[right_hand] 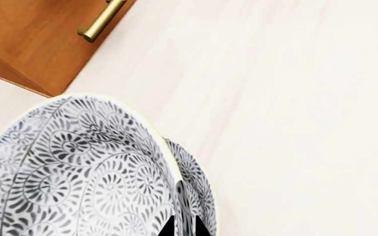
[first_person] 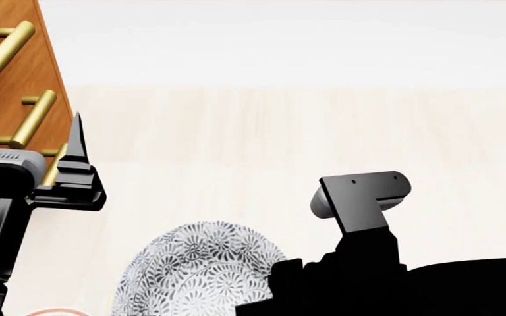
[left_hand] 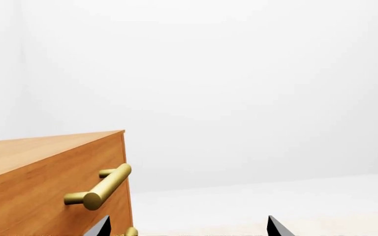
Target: Stack the bowl at the front on the bowl in the middle.
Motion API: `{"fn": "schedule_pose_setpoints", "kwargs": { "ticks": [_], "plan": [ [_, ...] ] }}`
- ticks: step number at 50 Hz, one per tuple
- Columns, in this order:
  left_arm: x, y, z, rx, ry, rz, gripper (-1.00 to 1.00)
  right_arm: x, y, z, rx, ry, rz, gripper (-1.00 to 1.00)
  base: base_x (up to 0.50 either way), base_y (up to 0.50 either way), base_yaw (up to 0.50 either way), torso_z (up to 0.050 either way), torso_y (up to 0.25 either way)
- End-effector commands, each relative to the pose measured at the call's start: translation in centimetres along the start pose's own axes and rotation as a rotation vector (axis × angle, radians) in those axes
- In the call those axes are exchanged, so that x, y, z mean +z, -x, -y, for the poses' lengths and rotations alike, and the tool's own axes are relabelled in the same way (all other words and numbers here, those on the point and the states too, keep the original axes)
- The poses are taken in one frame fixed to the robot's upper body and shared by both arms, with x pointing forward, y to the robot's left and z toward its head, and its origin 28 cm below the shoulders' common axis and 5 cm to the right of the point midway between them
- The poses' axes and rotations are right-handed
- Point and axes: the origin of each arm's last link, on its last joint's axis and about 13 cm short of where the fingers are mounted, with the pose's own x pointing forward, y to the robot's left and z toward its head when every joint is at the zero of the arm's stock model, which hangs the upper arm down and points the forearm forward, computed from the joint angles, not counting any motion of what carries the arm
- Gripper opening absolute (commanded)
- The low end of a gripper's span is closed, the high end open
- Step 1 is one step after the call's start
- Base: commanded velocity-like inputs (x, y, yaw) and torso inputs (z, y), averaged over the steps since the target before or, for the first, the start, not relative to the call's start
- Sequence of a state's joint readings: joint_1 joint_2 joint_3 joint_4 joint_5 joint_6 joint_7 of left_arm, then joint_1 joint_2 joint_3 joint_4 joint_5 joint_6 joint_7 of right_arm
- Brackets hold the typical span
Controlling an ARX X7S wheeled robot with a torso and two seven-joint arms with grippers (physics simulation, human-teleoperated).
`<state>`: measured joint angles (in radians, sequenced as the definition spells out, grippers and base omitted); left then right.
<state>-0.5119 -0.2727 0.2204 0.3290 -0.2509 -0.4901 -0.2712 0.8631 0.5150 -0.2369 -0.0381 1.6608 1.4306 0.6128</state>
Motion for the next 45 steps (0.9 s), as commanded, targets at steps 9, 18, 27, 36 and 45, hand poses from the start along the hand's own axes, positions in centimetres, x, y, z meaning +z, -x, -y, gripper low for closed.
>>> {"fn": "schedule_pose_setpoints", "kwargs": {
  "ticks": [9,18,27,36,45],
  "plan": [
    [-0.4,0.3,0.1,-0.004,-0.004,-0.014,1.00,0.1,-2.0,0.8,0.036,-0.010,-0.061,1.00,0.00,0.00,0.00,0.000,0.001],
    [-0.4,0.3,0.1,-0.011,-0.005,-0.014,1.00,0.0,-1.9,0.6,0.041,0.015,-0.077,1.00,0.00,0.00,0.00,0.000,0.000],
    [-0.4,0.2,0.2,-0.015,-0.005,-0.015,1.00,0.0,-1.8,0.6,0.028,0.025,-0.044,1.00,0.00,0.00,0.00,0.000,0.000],
    [-0.2,0.2,0.1,-0.017,-0.007,-0.011,1.00,0.2,-1.3,0.3,-0.012,0.087,0.191,1.00,0.00,0.00,0.00,0.000,0.000],
    [-0.2,0.0,0.2,-0.023,-0.008,-0.007,1.00,0.9,-0.6,0.0,-0.166,0.178,0.519,1.00,0.00,0.00,0.00,0.000,0.000]
  ]
}}
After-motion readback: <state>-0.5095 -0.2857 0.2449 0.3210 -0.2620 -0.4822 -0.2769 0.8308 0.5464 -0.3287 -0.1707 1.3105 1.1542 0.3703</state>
